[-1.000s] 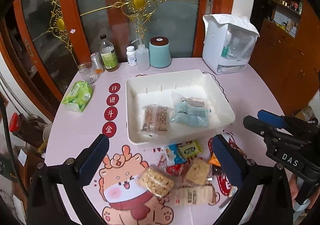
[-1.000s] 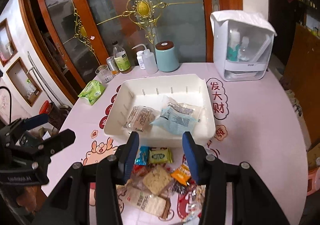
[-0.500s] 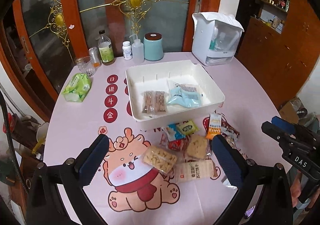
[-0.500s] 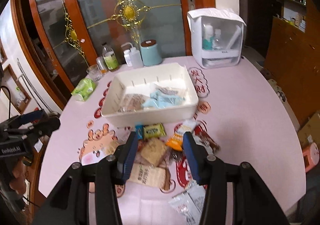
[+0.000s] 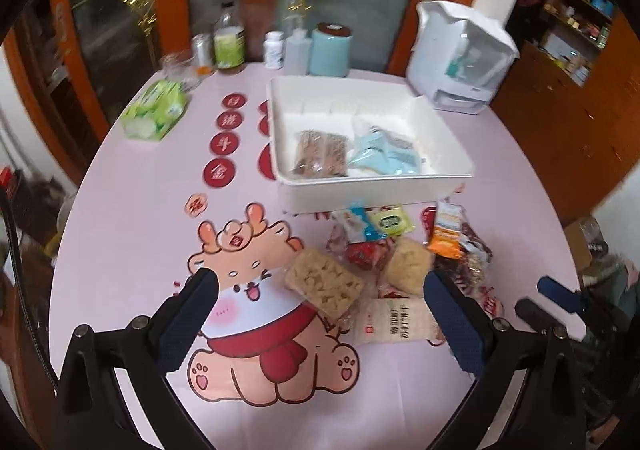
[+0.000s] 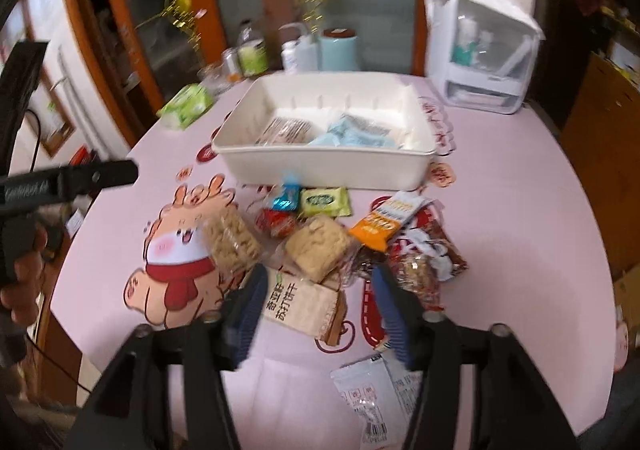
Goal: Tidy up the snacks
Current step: 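Grasp the yellow puffed snack bag with the left tool while the right tool grasps the beige cracker pack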
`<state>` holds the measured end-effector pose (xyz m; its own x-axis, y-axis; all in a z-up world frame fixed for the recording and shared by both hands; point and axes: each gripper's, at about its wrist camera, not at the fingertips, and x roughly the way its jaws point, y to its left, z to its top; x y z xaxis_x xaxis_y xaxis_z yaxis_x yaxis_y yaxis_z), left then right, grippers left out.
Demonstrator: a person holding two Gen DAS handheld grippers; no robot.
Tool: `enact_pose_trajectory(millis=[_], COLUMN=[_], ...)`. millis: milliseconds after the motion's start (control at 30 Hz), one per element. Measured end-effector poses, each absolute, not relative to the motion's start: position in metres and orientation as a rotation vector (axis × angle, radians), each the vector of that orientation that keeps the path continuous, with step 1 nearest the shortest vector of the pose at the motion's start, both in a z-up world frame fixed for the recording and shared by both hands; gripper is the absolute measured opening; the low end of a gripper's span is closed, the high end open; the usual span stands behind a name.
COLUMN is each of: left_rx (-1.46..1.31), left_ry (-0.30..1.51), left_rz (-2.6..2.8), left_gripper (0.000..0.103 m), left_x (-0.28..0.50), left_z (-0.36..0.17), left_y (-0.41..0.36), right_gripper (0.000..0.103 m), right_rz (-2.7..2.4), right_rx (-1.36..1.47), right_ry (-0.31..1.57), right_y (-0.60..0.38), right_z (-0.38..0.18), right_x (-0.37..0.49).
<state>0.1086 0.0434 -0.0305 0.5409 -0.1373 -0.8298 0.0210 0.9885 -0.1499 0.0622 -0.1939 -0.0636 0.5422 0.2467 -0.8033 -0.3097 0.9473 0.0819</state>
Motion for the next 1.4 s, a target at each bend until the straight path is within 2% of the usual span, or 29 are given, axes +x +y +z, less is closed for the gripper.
enact_pose_trajectory(millis=[133, 333, 700, 1100, 1400], left_rx=[-0.172, -0.254, -0.491, -0.658, -0.653], left_ry=[1.028, 1.107, 1.271, 1.344, 1.372], left_rz=[-0.026, 0.078, 0.211, 0.350, 0.422], left_gripper=[0.102, 0.102, 0.102, 0.102, 0.102], left_x=[0.118, 0.134, 0.167, 0.180, 0.181], left_z=[-0.053, -0.095, -0.174, -0.210, -0.225], left_y=[0.049, 0.055, 0.057, 0.057, 0.044], right_gripper=[0.065, 0.079, 0.079, 0.079, 0.079], right_rz=[0.453, 0.593, 0.789, 0.909, 0.944], right_rx=[-0.123, -0.233, -0.436, -0.523, -0.557], right_ry=[0.988, 1.037, 1.135, 1.124, 1.146], right_y=[-0.187, -0.173, -0.155, -0.149, -0.138], right_z=[-0.086, -0.119, -0.173, -0.186, -0.199], right_x=[0.077, 0.092, 0.120, 0.116, 0.117])
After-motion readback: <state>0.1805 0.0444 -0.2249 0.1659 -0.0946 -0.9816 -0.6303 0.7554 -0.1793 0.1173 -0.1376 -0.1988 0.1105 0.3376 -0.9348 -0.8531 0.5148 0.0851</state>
